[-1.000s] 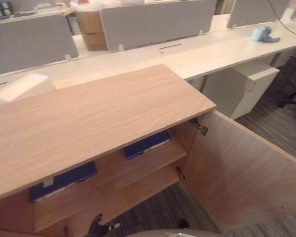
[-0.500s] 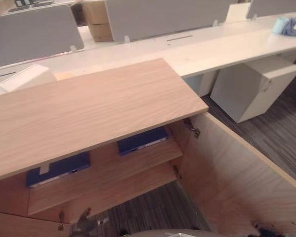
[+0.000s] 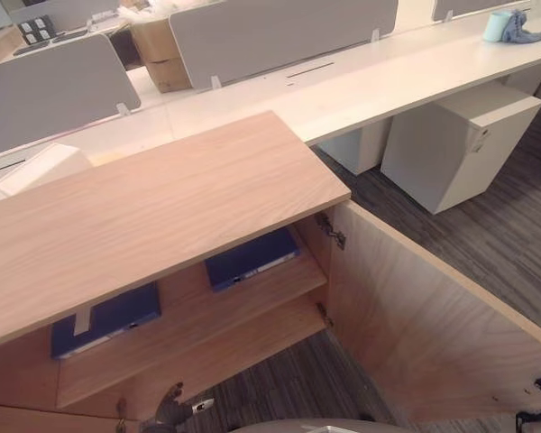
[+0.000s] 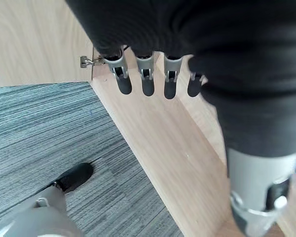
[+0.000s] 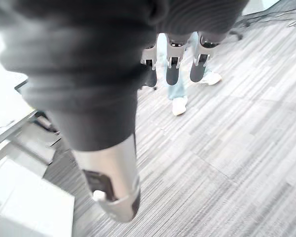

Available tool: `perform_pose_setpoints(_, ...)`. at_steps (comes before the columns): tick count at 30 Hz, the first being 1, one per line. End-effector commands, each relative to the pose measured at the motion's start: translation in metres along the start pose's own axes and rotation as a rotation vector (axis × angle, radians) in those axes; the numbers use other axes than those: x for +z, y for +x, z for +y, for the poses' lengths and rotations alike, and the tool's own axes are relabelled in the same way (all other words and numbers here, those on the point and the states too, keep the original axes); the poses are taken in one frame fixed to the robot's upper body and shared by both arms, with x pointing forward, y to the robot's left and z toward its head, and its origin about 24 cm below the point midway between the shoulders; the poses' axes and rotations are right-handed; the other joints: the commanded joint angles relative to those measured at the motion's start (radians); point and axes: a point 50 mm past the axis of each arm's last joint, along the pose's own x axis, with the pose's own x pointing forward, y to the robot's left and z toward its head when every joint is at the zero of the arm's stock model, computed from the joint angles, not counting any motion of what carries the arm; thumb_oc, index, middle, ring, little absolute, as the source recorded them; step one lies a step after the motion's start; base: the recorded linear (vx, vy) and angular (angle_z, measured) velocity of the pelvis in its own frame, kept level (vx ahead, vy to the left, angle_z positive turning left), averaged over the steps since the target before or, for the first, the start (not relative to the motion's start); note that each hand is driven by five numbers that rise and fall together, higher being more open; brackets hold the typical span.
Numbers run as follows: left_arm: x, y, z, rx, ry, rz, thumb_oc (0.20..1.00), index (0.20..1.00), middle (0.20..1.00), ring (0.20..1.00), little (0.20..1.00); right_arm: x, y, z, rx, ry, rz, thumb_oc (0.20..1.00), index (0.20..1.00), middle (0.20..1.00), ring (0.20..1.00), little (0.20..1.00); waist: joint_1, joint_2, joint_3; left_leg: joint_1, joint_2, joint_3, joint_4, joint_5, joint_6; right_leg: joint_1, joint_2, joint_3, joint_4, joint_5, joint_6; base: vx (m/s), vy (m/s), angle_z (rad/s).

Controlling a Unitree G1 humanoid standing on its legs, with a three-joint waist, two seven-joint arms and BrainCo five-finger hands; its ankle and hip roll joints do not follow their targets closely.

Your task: Put the empty folder in the office cabinet

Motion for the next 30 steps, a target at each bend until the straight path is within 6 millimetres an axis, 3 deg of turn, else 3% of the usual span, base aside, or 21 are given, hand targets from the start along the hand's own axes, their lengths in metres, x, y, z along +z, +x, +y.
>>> perform_pose_setpoints(1, 0.004, 0.001, 0.022, 0.056, 0.038, 0.002, 1.0, 1.0, 1.0, 1.0, 1.0, 0.067, -0.005, 0.041, 0.227, 0.053, -0.291, 1.0, 1.0, 1.0, 1.0, 1.0, 0.022, -0.052, -0.031, -0.046, 0.014, -0.042, -0.01, 0.034, -0.011, 0.023, -0.043, 0.0, 0.001, -0.015, 0.025, -0.04, -0.037, -0.06)
perform_pose_setpoints(3, 0.003, 0.001, 0.018, 0.043, 0.052, 0.009, 1.0, 1.0, 1.0, 1.0, 1.0, 0.078, -0.018, 0.061, 0.36, 0.005, -0.379, 1.0, 1.0, 1.0, 1.0, 1.0, 0.025, -0.052, -0.031, -0.048, 0.014, -0.046, -0.01, 0.039, -0.012, 0.026, -0.043, -0.004, 0.001, -0.018, 0.022, -0.03, -0.035, -0.04)
perform_pose_setpoints(7, 0.003, 0.001, 0.018, 0.043, 0.052, 0.009, 1.0, 1.0, 1.0, 1.0, 1.0, 0.078, -0.018, 0.061, 0.36, 0.004, -0.379, 1.0, 1.0, 1.0, 1.0, 1.0, 0.024, -0.051, -0.031, -0.049, 0.014, -0.047, -0.01, 0.039, -0.012, 0.026, -0.043, -0.005, 0.001, -0.018, 0.022, -0.01, -0.015, 0.0)
perform_pose_setpoints(8, -0.001, 0.001, 0.015, 0.035, 0.056, 0.025, 1.0, 1.0, 1.0, 1.0, 1.0, 0.096, -0.044, 0.09, 0.573, -0.041, -0.519, 1.0, 1.0, 1.0, 1.0, 1.0, 0.03, -0.045, -0.024, -0.049, 0.018, -0.056, -0.01, 0.053, -0.015, 0.038, -0.036, -0.008, 0.001, -0.027, 0.012, -0.04, -0.06, 0.01)
perform_pose_setpoints(9, -0.001, 0.001, 0.015, 0.035, 0.056, 0.025, 1.0, 1.0, 1.0, 1.0, 1.0, 0.096, -0.044, 0.09, 0.573, -0.041, -0.519, 1.0, 1.0, 1.0, 1.0, 1.0, 0.03, -0.045, -0.024, -0.049, 0.018, -0.056, -0.01, 0.053, -0.015, 0.038, -0.036, -0.008, 0.001, -0.027, 0.012, -0.12, -0.144, -0.02)
perform_pose_setpoints(10, -0.002, 0.0, 0.015, 0.027, 0.038, 0.025, 1.0, 1.0, 1.0, 1.0, 1.0, 0.117, -0.071, 0.111, 0.784, -0.116, -0.672, 1.0, 1.0, 1.0, 1.0, 1.0, 0.049, -0.036, -0.004, -0.058, 0.029, -0.069, -0.008, 0.089, -0.026, 0.058, -0.021, -0.017, 0.002, -0.051, -0.002, -0.17, -0.132, -0.09)
perform_pose_setpoints(11, 0.0, 0.0, 0.016, 0.027, 0.014, 0.013, 1.0, 1.0, 1.0, 1.0, 1.0, 0.126, -0.085, 0.122, 0.877, -0.189, -0.745, 1.0, 1.0, 1.0, 1.0, 1.0, 0.065, -0.026, 0.014, -0.083, 0.047, -0.081, -0.003, 0.142, -0.046, 0.06, -0.003, -0.027, 0.001, -0.06, -0.01, -0.24, -0.142, -0.14)
perform_pose_setpoints(13, 0.007, 0.001, 0.018, 0.032, -0.01, -0.02, 1.0, 1.0, 1.0, 1.0, 1.0, 0.134, -0.091, 0.131, 0.915, -0.221, -0.778, 1.0, 1.0, 1.0, 1.0, 1.0, 0.086, -0.026, 0.041, -0.122, 0.055, -0.095, 0.008, 0.198, -0.062, 0.054, 0.004, -0.039, 0.001, -0.064, -0.014, -0.22, -0.052, -0.11)
perform_pose_setpoints(15, 0.01, 0.002, 0.018, 0.032, -0.017, -0.033, 1.0, 1.0, 1.0, 1.0, 1.0, 0.139, -0.095, 0.135, 0.938, -0.229, -0.801, 1.0, 1.0, 1.0, 1.0, 1.0, 0.093, -0.028, 0.052, -0.131, 0.052, -0.113, 0.013, 0.206, -0.065, 0.049, 0.005, -0.04, 0.001, -0.063, -0.017, -0.13, -0.025, 0.02)
perform_pose_setpoints(16, 0.014, 0.002, 0.018, 0.034, -0.025, -0.047, 1.0, 1.0, 1.0, 1.0, 1.0, 0.143, -0.101, 0.14, 0.967, -0.232, -0.818, 1.0, 1.0, 1.0, 1.0, 1.0, 0.095, -0.035, 0.057, -0.13, 0.044, -0.127, 0.021, 0.187, -0.059, 0.041, 0.002, -0.045, 0.001, -0.059, -0.019, -0.23, -0.066, 0.13)
perform_pose_setpoints(17, 0.017, 0.003, 0.019, 0.039, -0.031, -0.059, 1.0, 1.0, 1.0, 1.0, 1.0, 0.146, -0.106, 0.144, 0.993, -0.249, -0.839, 1.0, 1.0, 1.0, 1.0, 1.0, 0.087, -0.056, 0.067, -0.115, 0.034, -0.142, 0.09, 0.118, -0.032, 0.021, -0.018, -0.065, 0.006, -0.041, -0.023, -0.24, -0.064, 0.25)
perform_pose_setpoints(18, 0.018, 0.003, 0.019, 0.039, -0.031, -0.06, 1.0, 1.0, 1.0, 1.0, 1.0, 0.146, -0.106, 0.144, 0.992, -0.248, -0.839, 1.0, 1.0, 1.0, 1.0, 1.0, 0.085, -0.056, 0.066, -0.12, 0.034, -0.144, 0.092, 0.118, -0.031, 0.019, -0.018, -0.066, 0.005, -0.038, -0.023, -0.32, -0.118, 0.4)
perform_pose_setpoints(19, 0.022, 0.004, 0.018, 0.037, -0.035, -0.076, 1.0, 1.0, 1.0, 1.0, 1.0, 0.147, -0.112, 0.15, 1.023, -0.244, -0.849, 1.0, 1.0, 1.0, 1.0, 1.0, 0.077, -0.08, 0.067, -0.099, 0.017, -0.156, 0.185, 0.028, -0.009, -0.005, -0.031, -0.078, 0.011, -0.023, -0.031, -0.24, -0.101, 0.4)
perform_pose_setpoints(22, 0.03, 0.007, 0.014, 0.019, -0.031, -0.099, 1.0, 1.0, 1.0, 1.0, 1.0, 0.145, -0.117, 0.158, 1.046, -0.258, -0.842, 1.0, 1.0, 1.0, 1.0, 1.0, 0.061, -0.103, 0.053, -0.031, -0.005, -0.163, 0.322, -0.1, 0.016, -0.041, -0.044, -0.129, 0.018, -0.005, -0.046, -0.22, -0.053, 0.13)
perform_pose_setpoints(24, 0.031, 0.007, 0.014, 0.019, -0.031, -0.099, 1.0, 1.0, 1.0, 1.0, 1.0, 0.145, -0.117, 0.158, 1.046, -0.257, -0.843, 1.0, 1.0, 1.0, 1.0, 1.0, 0.057, -0.106, 0.05, -0.036, -0.009, -0.166, 0.319, -0.096, 0.017, -0.044, -0.048, -0.132, 0.017, -0.002, -0.046, -0.09, 0.041, 0.46)
perform_pose_setpoints(27, 0.036, 0.009, 0.012, -0.004, -0.016, -0.112, 1.0, 1.0, 1.0, 1.0, 1.0, 0.136, -0.112, 0.158, 1.036, -0.272, -0.8, 1.0, 1.0, 1.0, 1.0, 1.0, 0.034, -0.095, 0.031, 0.087, -0.02, -0.125, 0.257, -0.162, 0.003, -0.08, -0.073, -0.199, 0.04, 0.031, -0.032, -0.13, 0.184, 1.24)
perform_pose_setpoints(29, 0.039, 0.01, 0.01, -0.026, 0.0, -0.118, 1.0, 1.0, 1.0, 1.0, 1.0, 0.134, -0.108, 0.157, 1.015, -0.272, -0.781, 1.0, 1.0, 1.0, 1.0, 1.0, 0.032, -0.089, 0.026, 0.114, -0.068, -0.089, 0.159, -0.23, 0.021, -0.129, -0.131, -0.23, 0.069, 0.079, -0.004, -0.18, 0.283, 0.85)
perform_pose_setpoints(30, 0.039, 0.01, 0.01, -0.026, 0.0, -0.118, 1.0, 1.0, 1.0, 1.0, 1.0, 0.134, -0.108, 0.157, 1.015, -0.272, -0.781, 1.0, 1.0, 1.0, 1.0, 1.0, 0.032, -0.089, 0.026, 0.114, -0.068, -0.089, 0.159, -0.23, 0.021, -0.129, -0.131, -0.23, 0.069, 0.079, -0.004, -0.17, 0.29, 1.02)
